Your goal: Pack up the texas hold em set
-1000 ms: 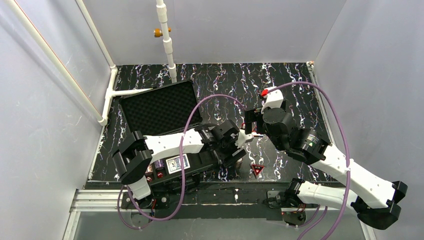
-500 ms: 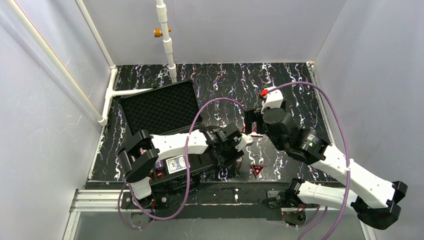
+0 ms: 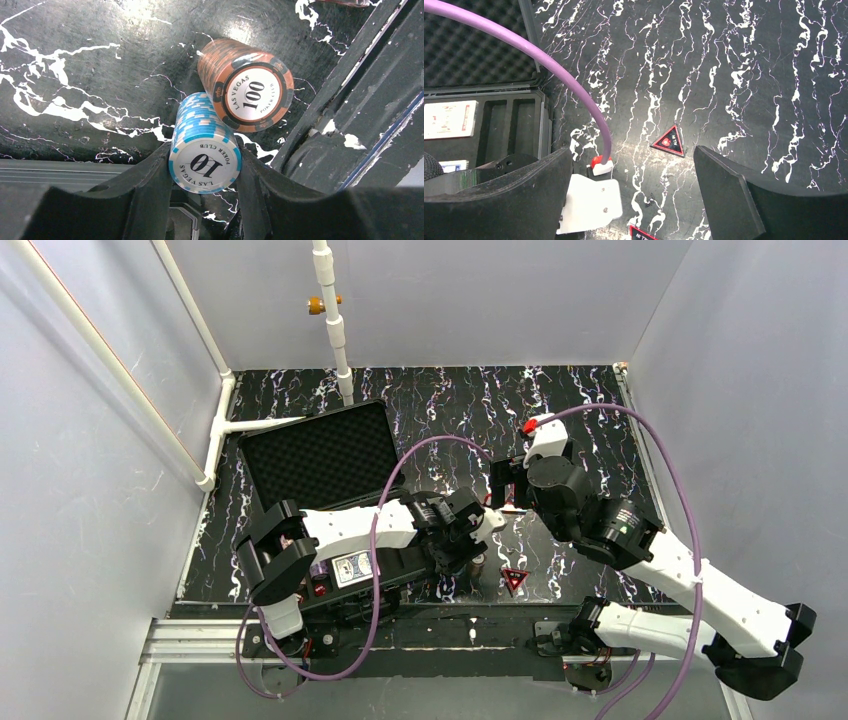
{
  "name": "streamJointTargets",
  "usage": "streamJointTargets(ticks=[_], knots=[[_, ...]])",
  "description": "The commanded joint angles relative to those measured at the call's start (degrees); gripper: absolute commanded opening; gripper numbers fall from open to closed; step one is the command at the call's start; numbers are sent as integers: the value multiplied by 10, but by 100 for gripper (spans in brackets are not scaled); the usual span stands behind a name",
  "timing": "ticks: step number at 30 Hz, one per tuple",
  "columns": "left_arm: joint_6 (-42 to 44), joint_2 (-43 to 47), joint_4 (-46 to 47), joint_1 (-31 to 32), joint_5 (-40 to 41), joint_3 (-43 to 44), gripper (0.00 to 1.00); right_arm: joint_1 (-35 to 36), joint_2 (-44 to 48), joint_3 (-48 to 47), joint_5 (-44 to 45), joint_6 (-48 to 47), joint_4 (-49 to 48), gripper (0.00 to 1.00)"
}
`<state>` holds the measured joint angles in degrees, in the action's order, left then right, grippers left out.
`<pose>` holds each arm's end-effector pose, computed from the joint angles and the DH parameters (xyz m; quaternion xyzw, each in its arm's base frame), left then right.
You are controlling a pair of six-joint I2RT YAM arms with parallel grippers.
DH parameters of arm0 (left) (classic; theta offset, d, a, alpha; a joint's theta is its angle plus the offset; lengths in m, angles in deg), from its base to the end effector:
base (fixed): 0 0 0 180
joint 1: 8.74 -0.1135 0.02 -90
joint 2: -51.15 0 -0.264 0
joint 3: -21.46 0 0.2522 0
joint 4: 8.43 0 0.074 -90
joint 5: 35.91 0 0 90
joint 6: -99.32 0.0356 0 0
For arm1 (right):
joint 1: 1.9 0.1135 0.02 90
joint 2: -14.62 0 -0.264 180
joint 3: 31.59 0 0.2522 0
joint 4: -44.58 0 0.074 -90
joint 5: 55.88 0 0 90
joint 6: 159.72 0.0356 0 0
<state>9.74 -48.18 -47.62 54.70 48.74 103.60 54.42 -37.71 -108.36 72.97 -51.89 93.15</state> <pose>0.1599 -0.3274 0.2083 0.5172 0.8044 -0.1891 0.2229 0.1190 0.1383 0.3852 -0.0902 0.8069 0.0864 0.5774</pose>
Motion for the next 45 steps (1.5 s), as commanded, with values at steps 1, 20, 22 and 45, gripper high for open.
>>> streamJointTargets(ticks=[1, 20, 22, 45], knots=[[-17, 44, -17, 2, 4, 21, 0, -2, 16, -20, 11, -9, -3, 99], [-125, 246, -31, -85, -23, -19, 0, -2, 41, -14, -64, -25, -39, 98], [-140, 271, -32, -97, -28, -28, 0, -2, 48, -11, -72, -28, -47, 98], [-263, 365, -131, -159, -103, 15, 0, -2, 66, 135, -464, -144, -236, 98]])
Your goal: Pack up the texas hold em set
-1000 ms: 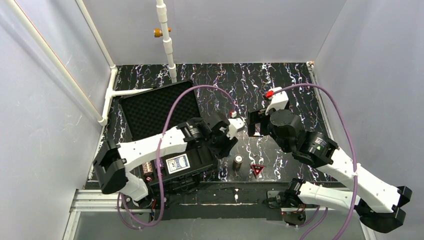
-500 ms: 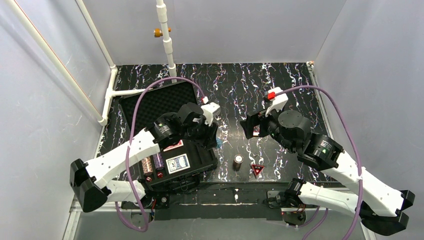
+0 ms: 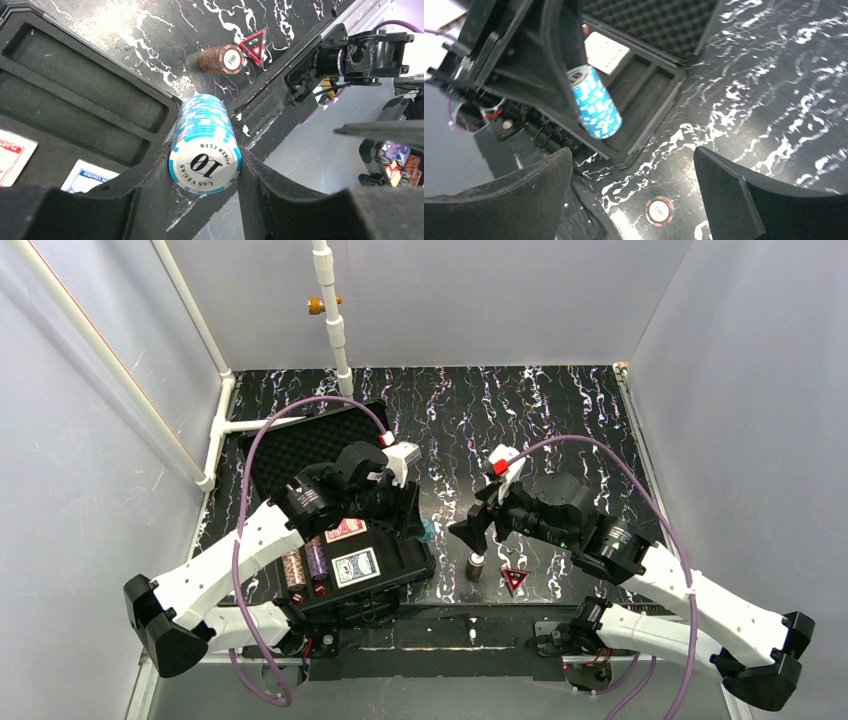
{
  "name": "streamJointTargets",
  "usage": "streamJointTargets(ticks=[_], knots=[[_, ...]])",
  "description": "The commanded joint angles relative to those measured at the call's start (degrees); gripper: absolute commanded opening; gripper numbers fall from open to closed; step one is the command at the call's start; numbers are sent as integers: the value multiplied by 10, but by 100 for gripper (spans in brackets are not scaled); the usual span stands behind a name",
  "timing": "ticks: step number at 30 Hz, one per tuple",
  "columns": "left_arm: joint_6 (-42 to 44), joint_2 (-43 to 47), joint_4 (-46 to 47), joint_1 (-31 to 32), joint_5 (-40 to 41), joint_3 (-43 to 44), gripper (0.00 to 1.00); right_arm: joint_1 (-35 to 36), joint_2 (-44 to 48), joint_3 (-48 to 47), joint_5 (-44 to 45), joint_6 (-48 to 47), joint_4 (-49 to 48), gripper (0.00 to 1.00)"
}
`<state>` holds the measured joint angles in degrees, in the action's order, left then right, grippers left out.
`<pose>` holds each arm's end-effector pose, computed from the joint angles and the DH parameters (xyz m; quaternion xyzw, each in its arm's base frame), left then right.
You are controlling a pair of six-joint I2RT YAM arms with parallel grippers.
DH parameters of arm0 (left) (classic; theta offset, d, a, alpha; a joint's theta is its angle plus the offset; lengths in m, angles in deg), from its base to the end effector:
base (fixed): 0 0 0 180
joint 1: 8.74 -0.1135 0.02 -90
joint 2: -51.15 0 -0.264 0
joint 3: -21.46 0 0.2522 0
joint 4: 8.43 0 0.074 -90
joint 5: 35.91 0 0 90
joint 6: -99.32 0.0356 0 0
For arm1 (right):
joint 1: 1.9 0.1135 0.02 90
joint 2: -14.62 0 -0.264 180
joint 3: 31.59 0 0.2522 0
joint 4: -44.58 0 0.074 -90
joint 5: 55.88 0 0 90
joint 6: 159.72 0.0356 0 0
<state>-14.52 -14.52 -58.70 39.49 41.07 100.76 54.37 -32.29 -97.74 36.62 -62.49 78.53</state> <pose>0.1563 -0.1870 0.3486 0.2373 0.8570 -0.3444 0.3012 0.1033 0.1519 0.3616 -0.3164 0.7258 0.3066 0.5283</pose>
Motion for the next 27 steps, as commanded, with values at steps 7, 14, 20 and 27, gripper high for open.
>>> streamJointTargets(ticks=[7, 14, 20, 27], knots=[[-53, 23, -39, -15, -36, 62, 0, -1, 72, 142, -160, -101, -218, 98], [-65, 13, -25, -15, -52, 64, 0, 0, 71, 179, -180, -123, -282, 97], [-79, 15, 5, -15, -66, 52, 0, 1, 33, 178, -179, -119, -331, 93], [-94, 9, 28, -16, -79, 49, 0, 5, -2, 173, -185, -124, -364, 88]])
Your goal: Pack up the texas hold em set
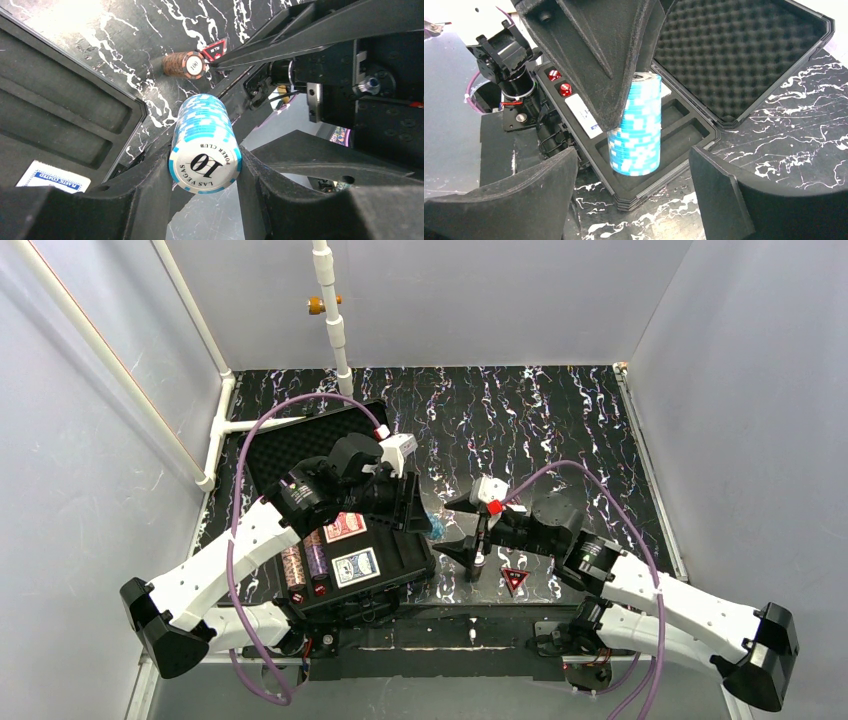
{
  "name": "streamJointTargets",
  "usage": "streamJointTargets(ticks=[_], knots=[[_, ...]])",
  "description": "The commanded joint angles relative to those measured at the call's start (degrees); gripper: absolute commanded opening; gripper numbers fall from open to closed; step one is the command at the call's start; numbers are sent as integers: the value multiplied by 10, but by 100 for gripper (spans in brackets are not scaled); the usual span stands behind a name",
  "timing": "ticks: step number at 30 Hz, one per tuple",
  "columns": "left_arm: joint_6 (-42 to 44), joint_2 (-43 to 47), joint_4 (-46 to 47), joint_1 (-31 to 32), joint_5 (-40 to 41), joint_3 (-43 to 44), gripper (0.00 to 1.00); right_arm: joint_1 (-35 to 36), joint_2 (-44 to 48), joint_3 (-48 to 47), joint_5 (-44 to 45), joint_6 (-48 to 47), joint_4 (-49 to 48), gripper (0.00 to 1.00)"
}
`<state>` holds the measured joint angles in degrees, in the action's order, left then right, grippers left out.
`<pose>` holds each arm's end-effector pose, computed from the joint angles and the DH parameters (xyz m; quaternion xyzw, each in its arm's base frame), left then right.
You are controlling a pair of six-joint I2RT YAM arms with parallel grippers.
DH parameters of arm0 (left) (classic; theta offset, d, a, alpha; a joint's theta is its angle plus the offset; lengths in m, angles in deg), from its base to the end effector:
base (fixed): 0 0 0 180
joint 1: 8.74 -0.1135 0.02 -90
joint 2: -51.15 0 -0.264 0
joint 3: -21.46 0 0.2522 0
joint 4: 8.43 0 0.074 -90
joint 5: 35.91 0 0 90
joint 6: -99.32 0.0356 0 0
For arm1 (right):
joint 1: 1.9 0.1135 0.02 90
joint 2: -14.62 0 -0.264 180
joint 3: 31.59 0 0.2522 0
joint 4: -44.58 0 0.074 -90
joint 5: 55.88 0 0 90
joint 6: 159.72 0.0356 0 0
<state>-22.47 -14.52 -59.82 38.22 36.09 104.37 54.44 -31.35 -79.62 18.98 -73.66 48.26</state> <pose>0.1567 -0.1839 0.3683 0.1878 0.8554 -0.4003 0.2699 0.1014 0.1690 0.3093 -0.4363 0.5686 0.3898 0.5783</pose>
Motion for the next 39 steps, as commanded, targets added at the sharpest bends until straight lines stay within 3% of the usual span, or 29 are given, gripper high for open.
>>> streamJointTargets(ticks=[1, 21, 32, 35, 37, 39], knots=[[-14, 7, 42, -3, -31, 14, 0, 6, -15, -9, -9, -12, -64, 87], [-31, -11, 75, -3, -62, 17, 0, 10, -55, -16, 13, -29, -72, 71], [-35, -10, 76, -3, -56, 15, 2, 10, -58, -18, 10, -32, -72, 40], [-36, -10, 76, -3, -56, 17, 19, 10, -56, -19, 6, -32, -69, 34], [-35, -6, 77, -2, -59, 16, 44, 10, -55, -20, 4, -31, -68, 33], [-35, 3, 86, -3, -59, 10, 61, 10, -51, -21, -1, -30, -68, 31]])
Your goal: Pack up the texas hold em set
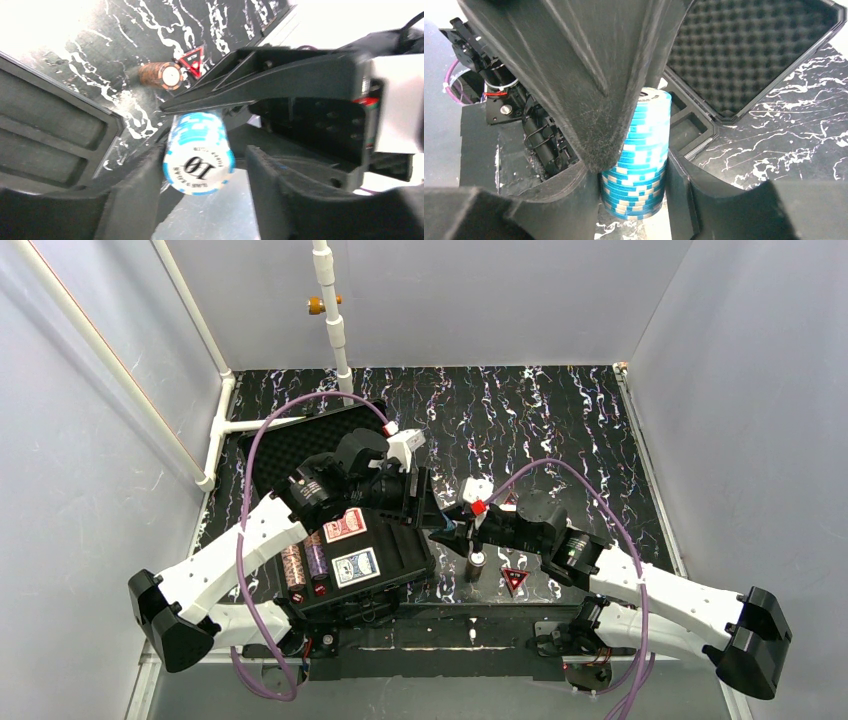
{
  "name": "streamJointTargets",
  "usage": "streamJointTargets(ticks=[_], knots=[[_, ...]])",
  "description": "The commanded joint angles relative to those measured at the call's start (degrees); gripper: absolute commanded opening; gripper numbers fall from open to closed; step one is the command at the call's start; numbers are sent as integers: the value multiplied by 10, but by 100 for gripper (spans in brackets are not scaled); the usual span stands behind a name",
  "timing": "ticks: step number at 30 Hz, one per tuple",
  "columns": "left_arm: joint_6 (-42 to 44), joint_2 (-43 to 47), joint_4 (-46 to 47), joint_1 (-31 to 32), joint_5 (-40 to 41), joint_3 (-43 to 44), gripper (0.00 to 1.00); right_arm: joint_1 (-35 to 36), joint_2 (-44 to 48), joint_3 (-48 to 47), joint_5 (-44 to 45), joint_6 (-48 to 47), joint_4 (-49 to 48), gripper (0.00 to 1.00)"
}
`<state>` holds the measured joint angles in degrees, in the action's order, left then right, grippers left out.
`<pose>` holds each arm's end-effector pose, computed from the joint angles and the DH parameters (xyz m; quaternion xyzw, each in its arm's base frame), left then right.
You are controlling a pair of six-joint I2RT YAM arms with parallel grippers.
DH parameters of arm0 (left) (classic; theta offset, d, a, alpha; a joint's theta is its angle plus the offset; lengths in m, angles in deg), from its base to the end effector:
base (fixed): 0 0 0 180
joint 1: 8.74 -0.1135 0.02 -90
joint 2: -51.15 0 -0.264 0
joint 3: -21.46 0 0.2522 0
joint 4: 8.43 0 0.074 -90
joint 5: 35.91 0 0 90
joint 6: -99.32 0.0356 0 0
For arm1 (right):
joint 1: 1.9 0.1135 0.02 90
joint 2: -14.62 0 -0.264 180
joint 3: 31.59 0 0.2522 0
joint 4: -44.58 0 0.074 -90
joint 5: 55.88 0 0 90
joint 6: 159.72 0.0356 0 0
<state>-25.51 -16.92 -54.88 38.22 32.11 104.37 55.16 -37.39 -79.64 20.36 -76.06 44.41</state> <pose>0.1652 -0.1964 0.3669 0.1830 0.8423 -0.4393 0.2530 0.1111 0.1871 0.2970 -0.4505 0.5737 0.3696 0.5756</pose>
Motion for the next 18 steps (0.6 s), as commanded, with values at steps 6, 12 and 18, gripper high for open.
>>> streamJointTargets(ticks=[6, 12, 18], knots=[[1, 58, 37, -3, 19, 2, 91, 2, 20, -24, -21, 3, -23, 24], [27, 93, -11, -3, 87, 12, 98, 2, 22, -22, -20, 25, -27, 23], [58, 161, -87, -4, 282, 0, 98, 2, 1, -33, 3, 71, -22, 4]])
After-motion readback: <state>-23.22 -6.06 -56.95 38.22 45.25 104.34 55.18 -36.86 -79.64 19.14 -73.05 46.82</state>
